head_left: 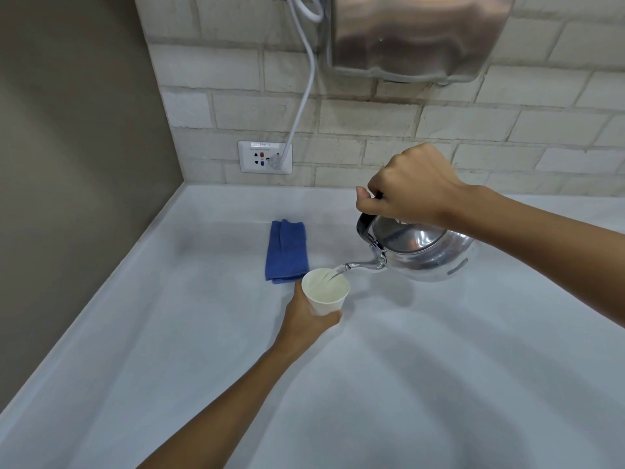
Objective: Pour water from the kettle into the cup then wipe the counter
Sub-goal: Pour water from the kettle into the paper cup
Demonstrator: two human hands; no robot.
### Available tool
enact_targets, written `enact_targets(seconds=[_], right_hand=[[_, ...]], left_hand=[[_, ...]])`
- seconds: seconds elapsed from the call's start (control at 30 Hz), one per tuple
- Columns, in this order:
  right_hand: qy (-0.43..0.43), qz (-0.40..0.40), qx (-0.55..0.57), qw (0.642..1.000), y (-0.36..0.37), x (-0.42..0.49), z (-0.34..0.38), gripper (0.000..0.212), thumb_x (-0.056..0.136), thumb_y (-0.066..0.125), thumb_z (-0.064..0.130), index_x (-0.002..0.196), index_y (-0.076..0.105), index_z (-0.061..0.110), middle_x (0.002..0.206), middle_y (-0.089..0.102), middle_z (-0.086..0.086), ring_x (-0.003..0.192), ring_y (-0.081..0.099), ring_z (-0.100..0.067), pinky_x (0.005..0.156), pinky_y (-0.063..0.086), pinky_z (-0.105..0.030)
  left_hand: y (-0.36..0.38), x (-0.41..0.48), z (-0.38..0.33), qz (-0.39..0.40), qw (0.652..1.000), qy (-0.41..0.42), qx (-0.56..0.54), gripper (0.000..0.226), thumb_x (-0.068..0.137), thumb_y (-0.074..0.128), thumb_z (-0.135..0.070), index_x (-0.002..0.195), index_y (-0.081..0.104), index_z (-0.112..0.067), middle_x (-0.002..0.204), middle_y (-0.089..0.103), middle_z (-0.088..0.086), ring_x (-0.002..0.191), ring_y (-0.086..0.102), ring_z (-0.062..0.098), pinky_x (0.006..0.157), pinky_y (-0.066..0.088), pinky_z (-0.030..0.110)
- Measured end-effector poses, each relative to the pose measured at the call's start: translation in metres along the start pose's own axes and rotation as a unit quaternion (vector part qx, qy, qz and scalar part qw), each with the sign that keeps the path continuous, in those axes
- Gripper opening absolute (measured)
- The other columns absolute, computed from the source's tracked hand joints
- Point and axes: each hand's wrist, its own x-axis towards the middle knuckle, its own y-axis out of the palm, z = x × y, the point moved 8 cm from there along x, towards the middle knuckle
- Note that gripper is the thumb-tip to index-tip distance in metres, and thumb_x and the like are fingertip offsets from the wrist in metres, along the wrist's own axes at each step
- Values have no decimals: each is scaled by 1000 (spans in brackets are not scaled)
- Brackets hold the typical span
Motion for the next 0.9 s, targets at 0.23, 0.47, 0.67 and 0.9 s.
enact_targets(seconds=[0.23, 0.47, 0.67, 0.9], right_hand=[[-11, -6, -6, 1000, -1, 0, 0, 49, 87, 44, 25, 44, 30, 6, 40, 23, -6, 43, 24, -19, 48, 14, -23], [-9, -6, -9, 1000, -2, 0, -1, 49, 86, 46, 23, 43, 30, 6, 39, 22, -7, 41, 24, -20, 48, 13, -21], [-12, -7, -16, 1000, -3, 1, -2, 49, 87, 45, 24, 43, 31, 6, 39, 24, -8, 41, 24, -20, 48, 14, -22], [-8, -8, -19, 1000, -5, 0, -3, 49, 86, 47, 22, 42, 31, 5, 38, 22, -8, 40, 23, -20, 48, 13, -20]], left_hand=[[0, -1, -1, 4, 1000, 4, 3, 71, 64, 80, -10, 122, 41, -23, 108, 52, -11, 88, 51, -3, 63, 36, -8], [0, -1, -3, 4, 1000, 7, 3, 73, 65, 80, -10, 125, 40, -19, 113, 52, -6, 100, 50, 10, 64, 39, -6], [0, -1, -4, 6, 1000, 6, 4, 74, 65, 80, -9, 126, 39, -17, 115, 51, -4, 102, 49, 11, 64, 39, -6], [0, -1, -3, 8, 1000, 3, 5, 74, 65, 80, -9, 127, 38, -17, 115, 51, -4, 102, 49, 11, 64, 39, -6]])
